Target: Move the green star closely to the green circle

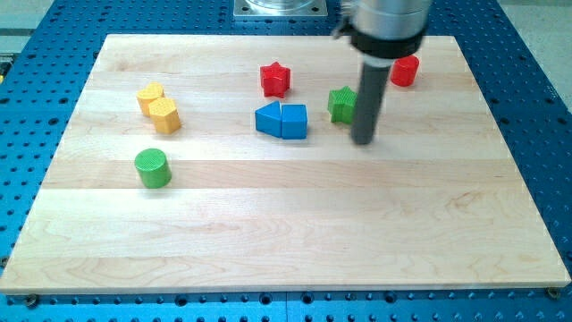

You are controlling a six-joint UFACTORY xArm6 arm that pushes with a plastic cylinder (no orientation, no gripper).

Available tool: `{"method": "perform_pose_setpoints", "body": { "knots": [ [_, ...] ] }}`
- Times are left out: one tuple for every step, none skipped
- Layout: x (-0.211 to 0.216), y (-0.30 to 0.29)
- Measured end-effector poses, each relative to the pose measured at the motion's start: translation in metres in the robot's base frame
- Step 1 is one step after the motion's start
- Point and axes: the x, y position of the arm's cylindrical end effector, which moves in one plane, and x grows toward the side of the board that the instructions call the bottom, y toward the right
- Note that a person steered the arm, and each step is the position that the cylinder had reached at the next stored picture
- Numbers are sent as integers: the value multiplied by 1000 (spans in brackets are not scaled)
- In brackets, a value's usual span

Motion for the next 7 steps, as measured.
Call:
{"method": "perform_pose_setpoints", "body": {
  "knots": [
    [-80,18],
    [-105,-41],
    [-21,-62],
    [87,-48],
    [83,-45],
    [116,-9],
    [83,61]
  ]
}}
